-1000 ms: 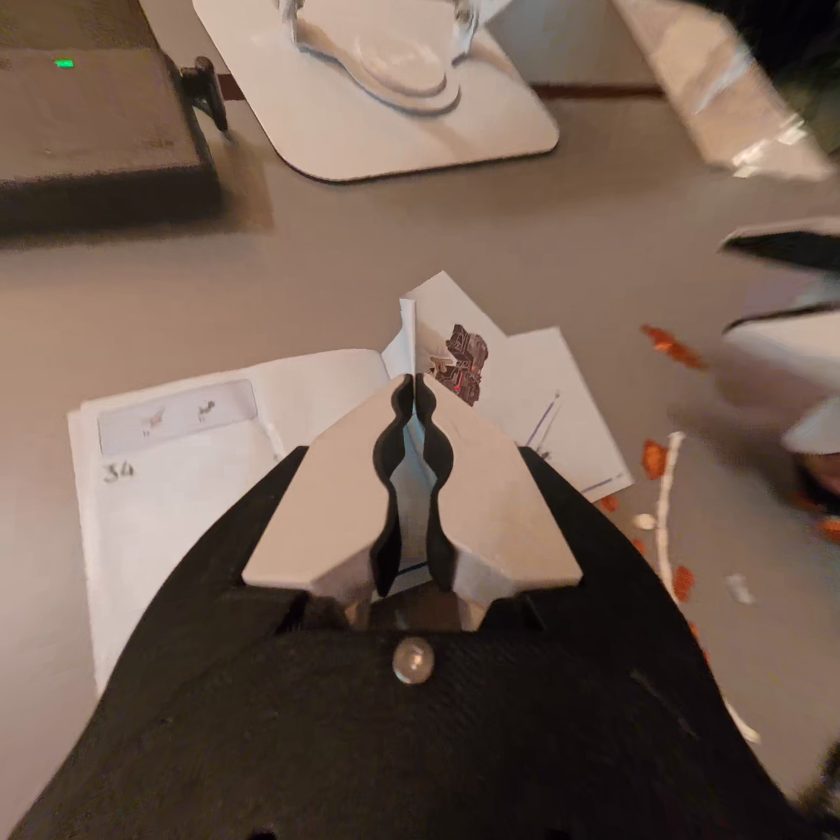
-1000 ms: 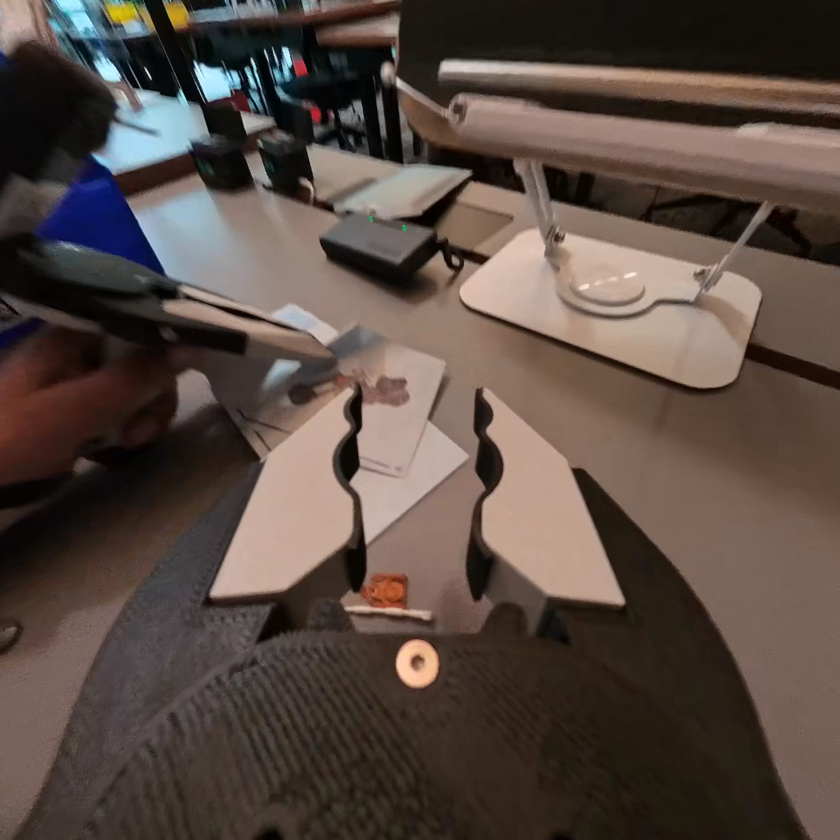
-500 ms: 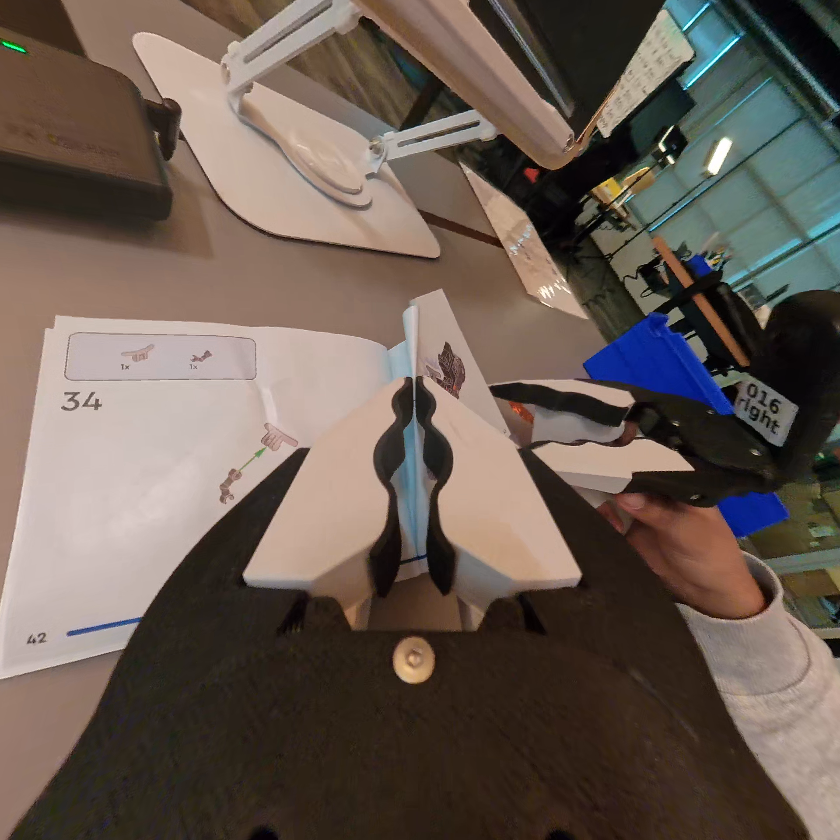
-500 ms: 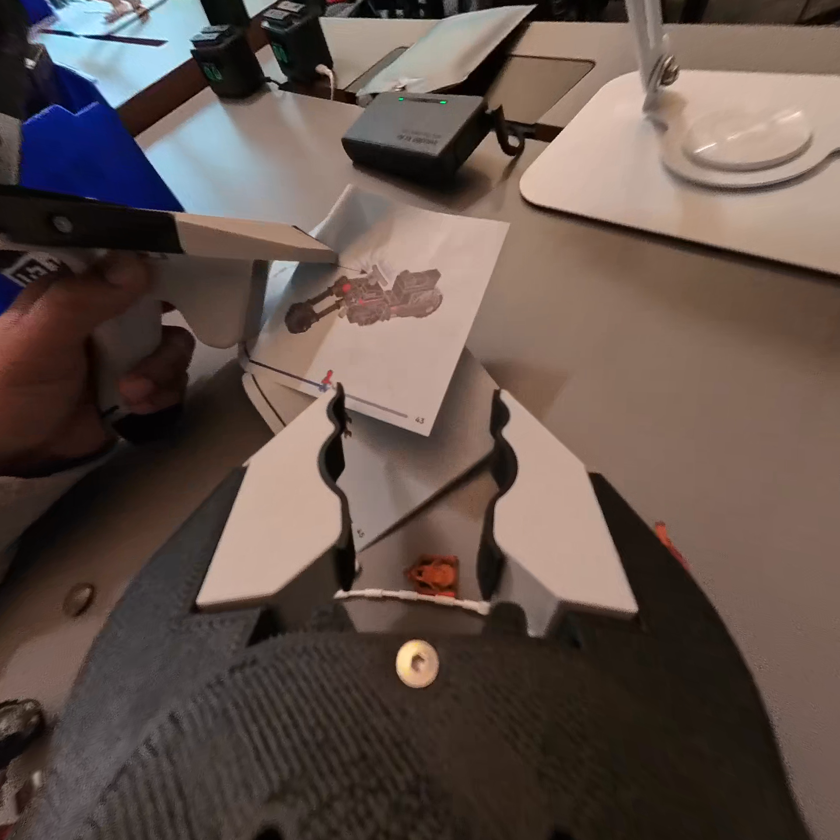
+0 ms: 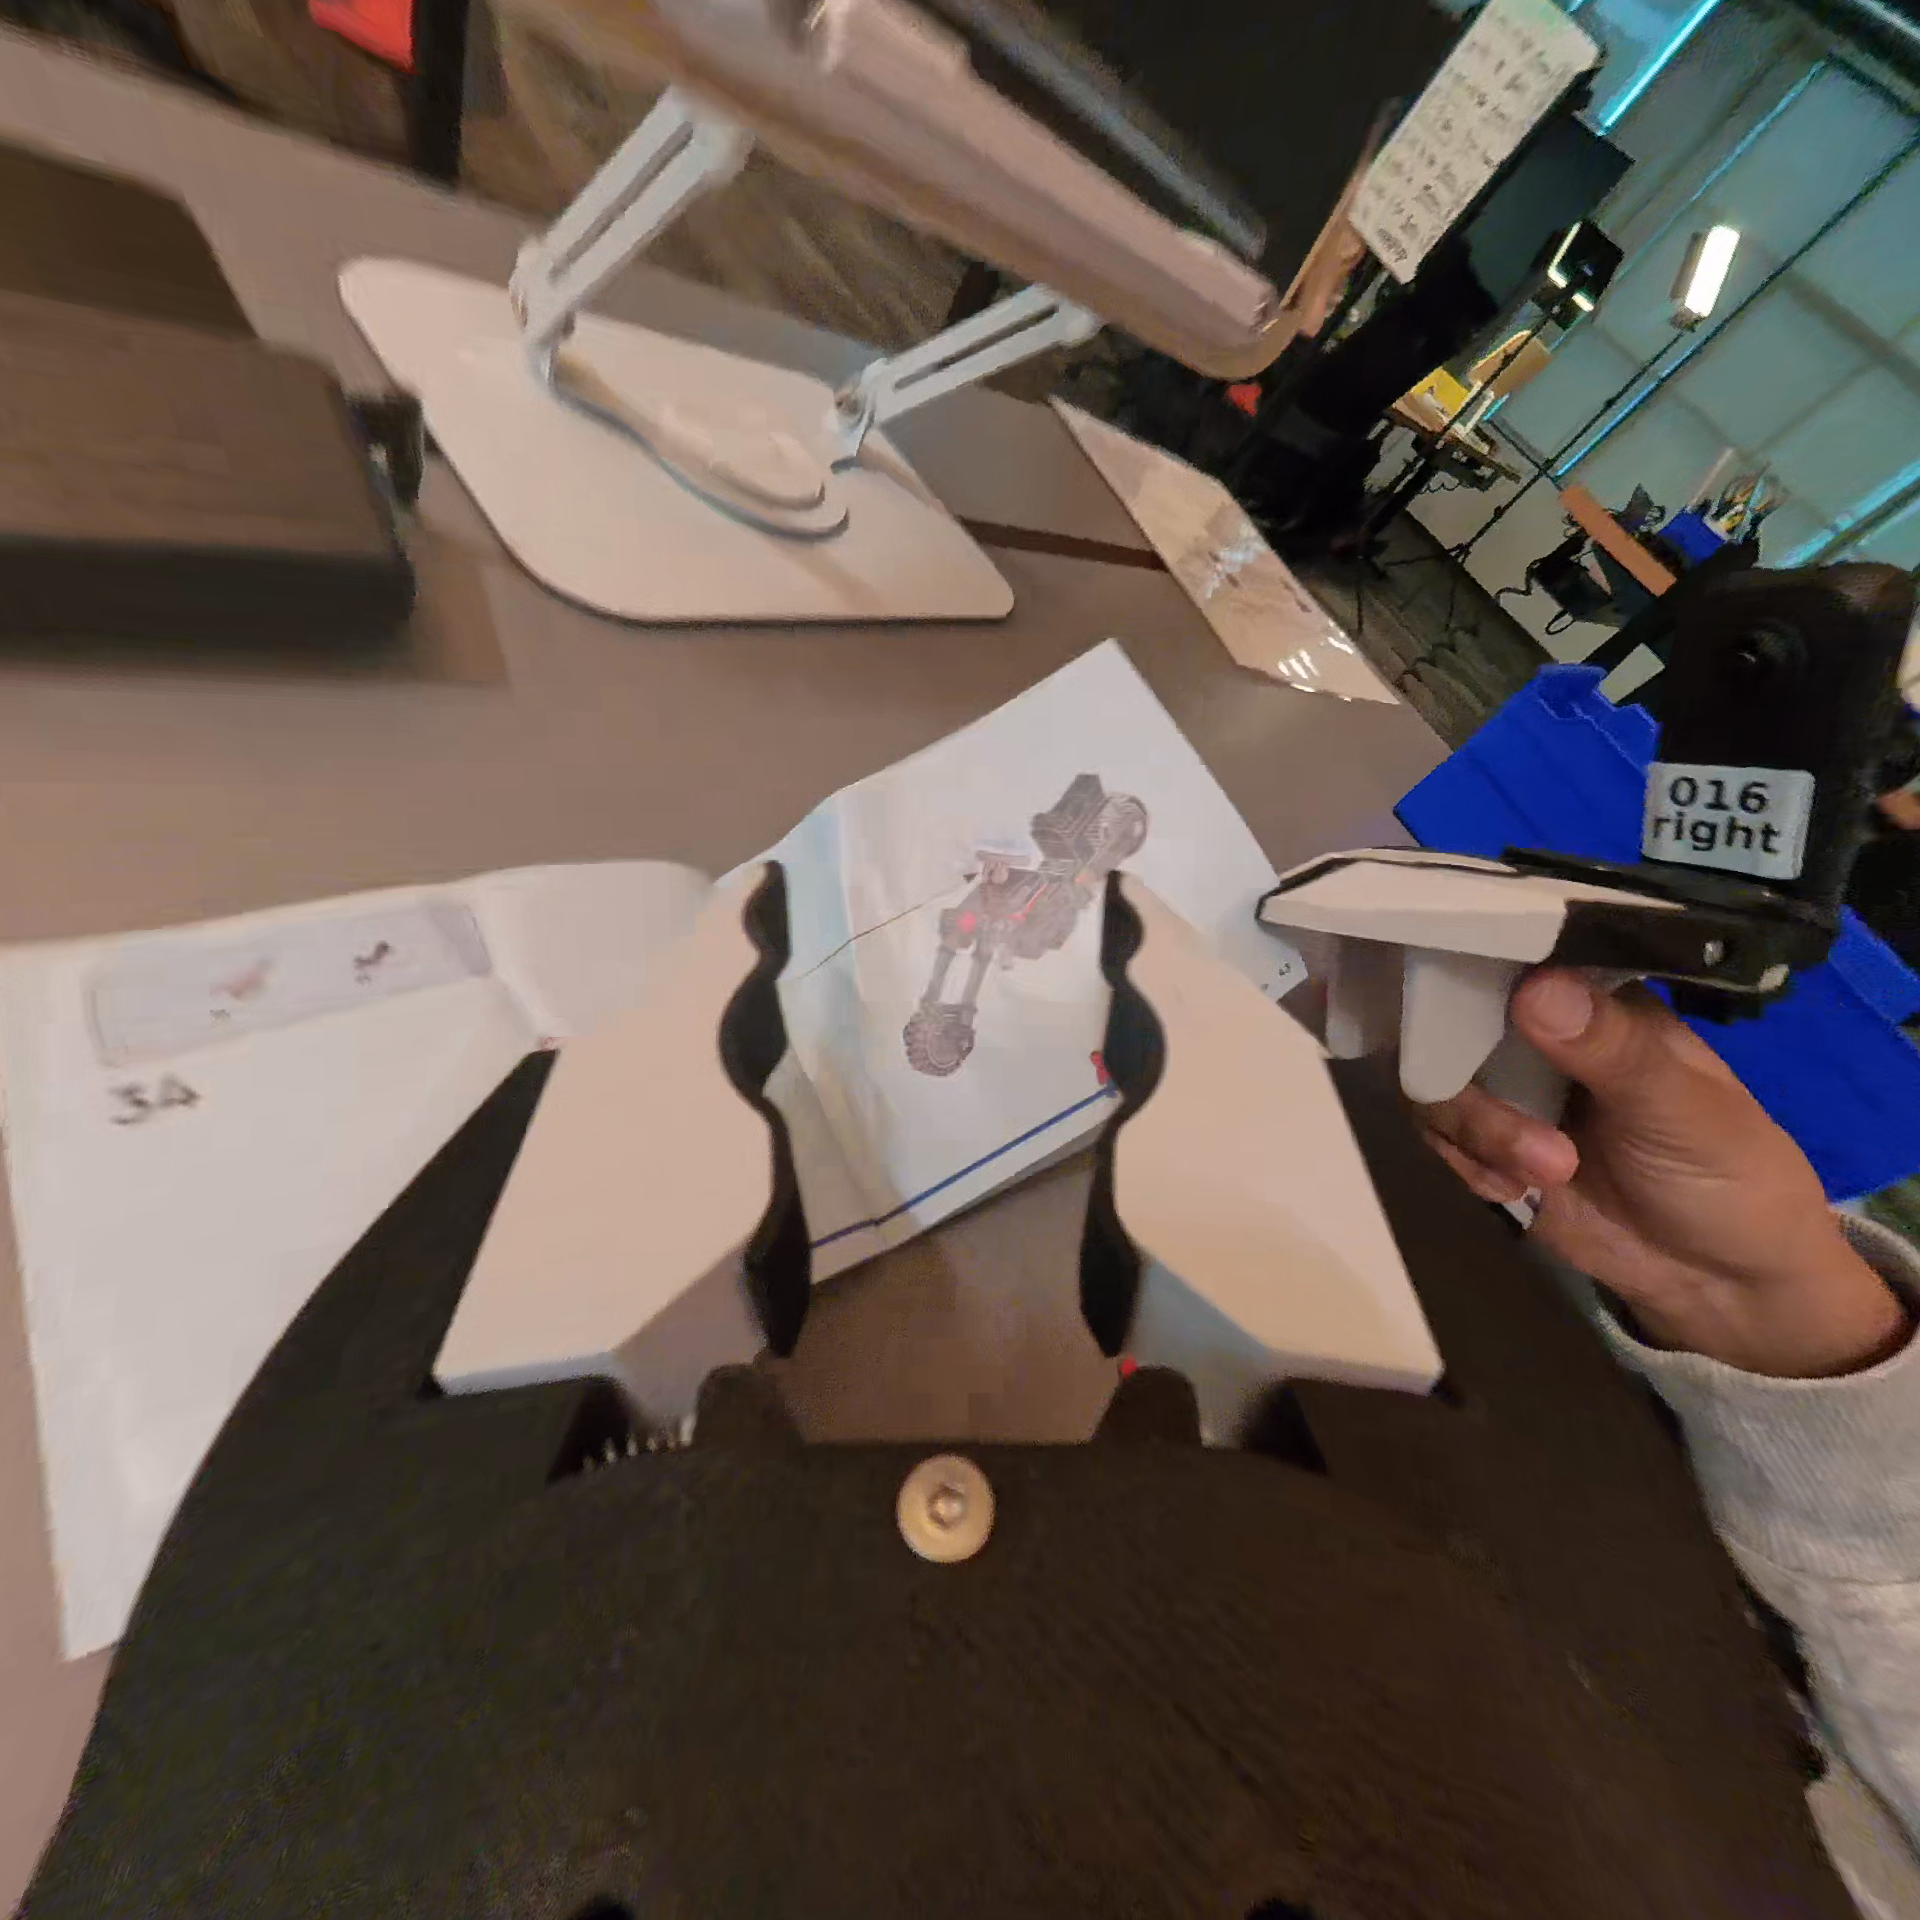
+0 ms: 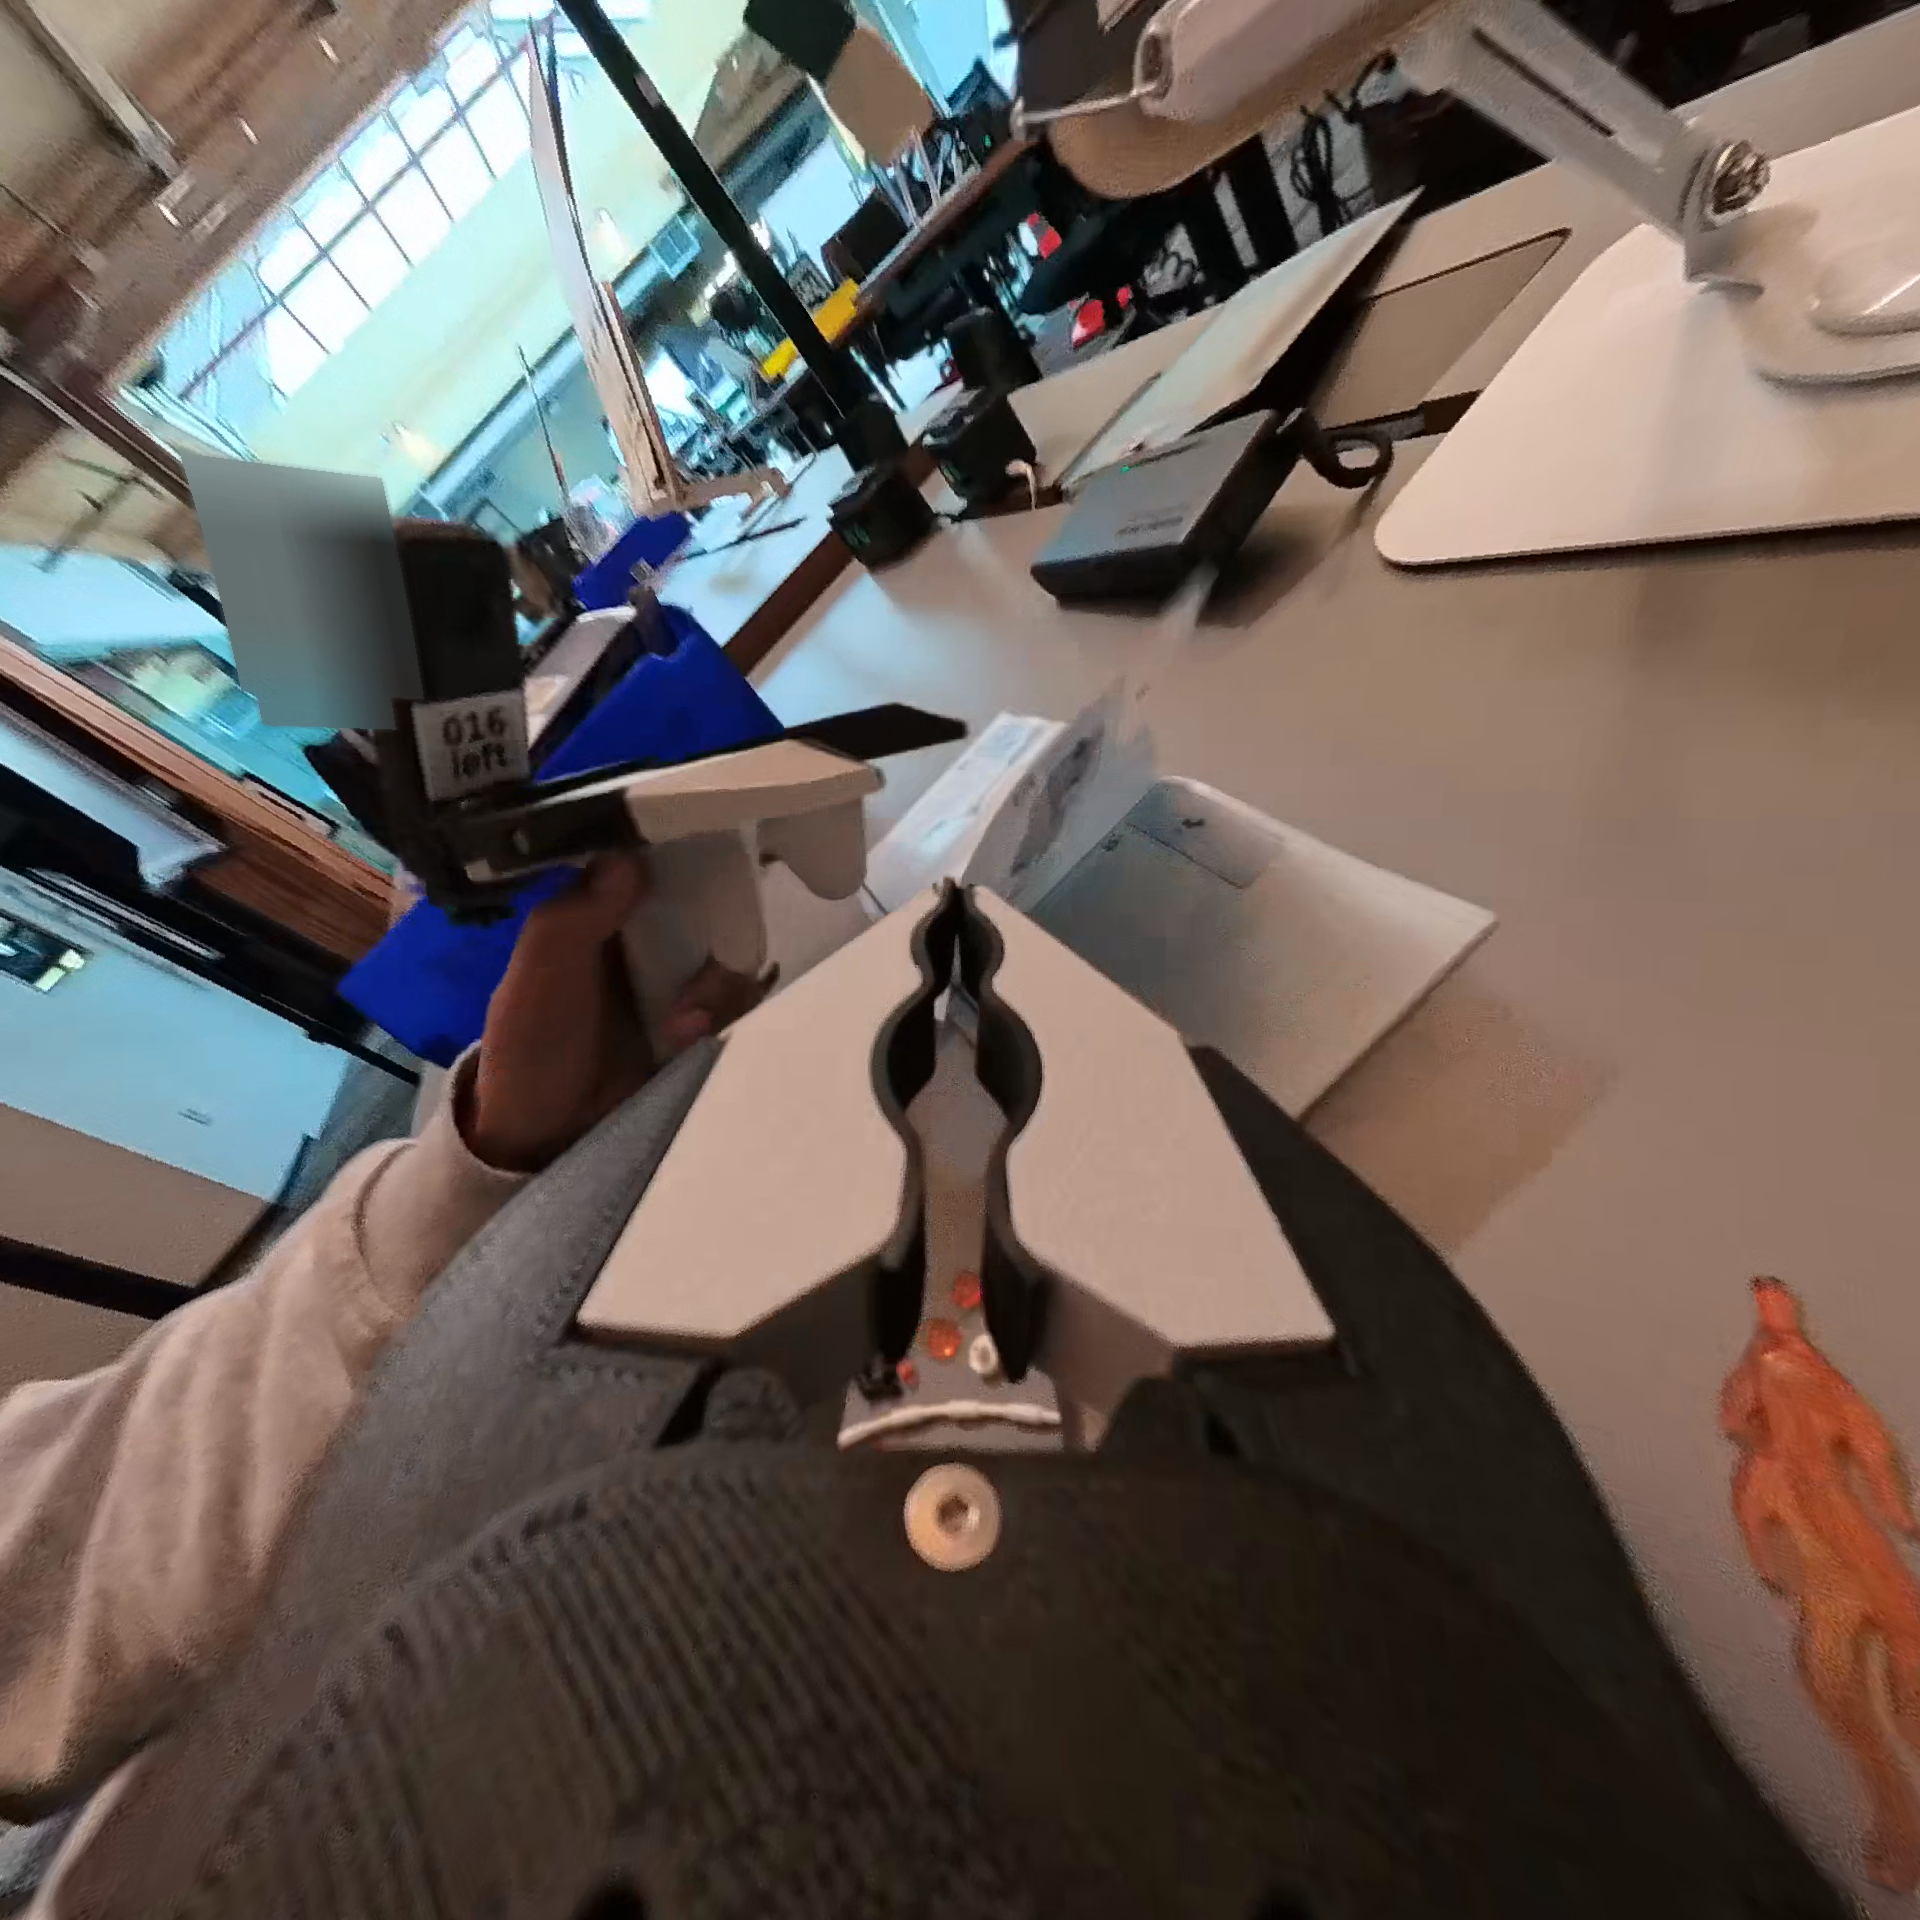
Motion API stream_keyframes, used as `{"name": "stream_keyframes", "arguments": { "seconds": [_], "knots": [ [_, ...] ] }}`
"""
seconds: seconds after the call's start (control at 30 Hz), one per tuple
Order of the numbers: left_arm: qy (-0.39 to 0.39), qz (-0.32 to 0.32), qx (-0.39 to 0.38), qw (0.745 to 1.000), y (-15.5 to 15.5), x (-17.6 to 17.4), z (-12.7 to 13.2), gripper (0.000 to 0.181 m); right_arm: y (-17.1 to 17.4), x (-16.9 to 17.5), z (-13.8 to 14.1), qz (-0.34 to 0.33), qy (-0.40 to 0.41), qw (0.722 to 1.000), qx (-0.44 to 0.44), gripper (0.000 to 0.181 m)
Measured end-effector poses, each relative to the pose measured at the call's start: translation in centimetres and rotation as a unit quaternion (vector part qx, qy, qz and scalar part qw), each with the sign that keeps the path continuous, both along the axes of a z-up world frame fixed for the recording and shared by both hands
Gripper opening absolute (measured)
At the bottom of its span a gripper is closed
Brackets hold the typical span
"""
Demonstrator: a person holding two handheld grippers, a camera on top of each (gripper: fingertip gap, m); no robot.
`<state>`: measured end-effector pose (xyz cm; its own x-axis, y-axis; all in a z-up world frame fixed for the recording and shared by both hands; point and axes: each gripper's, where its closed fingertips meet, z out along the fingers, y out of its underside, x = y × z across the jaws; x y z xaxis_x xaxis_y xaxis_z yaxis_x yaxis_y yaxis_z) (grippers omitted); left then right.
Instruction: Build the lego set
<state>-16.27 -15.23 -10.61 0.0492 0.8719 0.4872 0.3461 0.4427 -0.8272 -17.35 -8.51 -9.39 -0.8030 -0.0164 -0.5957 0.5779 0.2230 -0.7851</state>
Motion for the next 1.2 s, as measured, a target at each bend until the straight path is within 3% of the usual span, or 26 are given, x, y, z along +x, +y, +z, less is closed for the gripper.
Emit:
{"name": "stream_keyframes", "arguments": {
  "seconds": [0.17, 0.37, 0.43, 0.53, 0.6, 0.73, 0.9, 1.07, 1.2],
  "knots": [
    [0.033, -0.028, -0.112, 0.993, 2.3, 0.8, 2.0, 0.055, 0.1, -0.4, 0.2, -0.004, -0.049, 0.999, -0.018, 0.000],
    [0.009, -0.102, -0.247, 0.963, 6.4, 0.6, 0.1, 0.086, -0.1, 0.3, 0.7, 0.011, -0.080, 0.996, -0.037, 0.000],
    [-0.005, -0.078, -0.301, 0.950, 5.9, 0.4, -0.6, 0.088, -0.3, 0.8, 0.9, 0.024, -0.087, 0.995, -0.044, 0.000],
    [-0.030, -0.021, -0.351, 0.935, 3.7, 0.2, -1.1, 0.076, -0.4, 1.7, 1.5, 0.049, -0.093, 0.993, -0.058, 0.000],
    [-0.037, -0.008, -0.343, 0.939, 2.9, 0.3, -1.2, 0.061, -0.5, 1.6, 1.3, 0.038, -0.079, 0.995, -0.053, 0.002],
    [-0.046, 0.012, -0.280, 0.959, 1.3, 0.8, -1.2, 0.007, -0.5, 1.3, 1.0, 0.025, -0.037, 0.998, -0.035, 0.009],
    [-0.065, 0.064, -0.218, 0.972, -2.4, 1.7, -1.6, 0.005, -0.5, 0.9, -2.7, 0.010, 0.101, 0.991, 0.092, 0.000],
    [-0.111, 0.053, -0.146, 0.982, -4.3, 3.0, -3.4, 0.006, -0.3, 1.2, -5.5, 0.017, 0.227, 0.952, 0.203, 0.000],
    [-0.108, 0.061, -0.093, 0.988, -5.7, 3.7, -3.4, 0.015, 0.0, 1.3, -7.5, 0.031, 0.285, 0.920, 0.267, 0.000]
  ]
}}
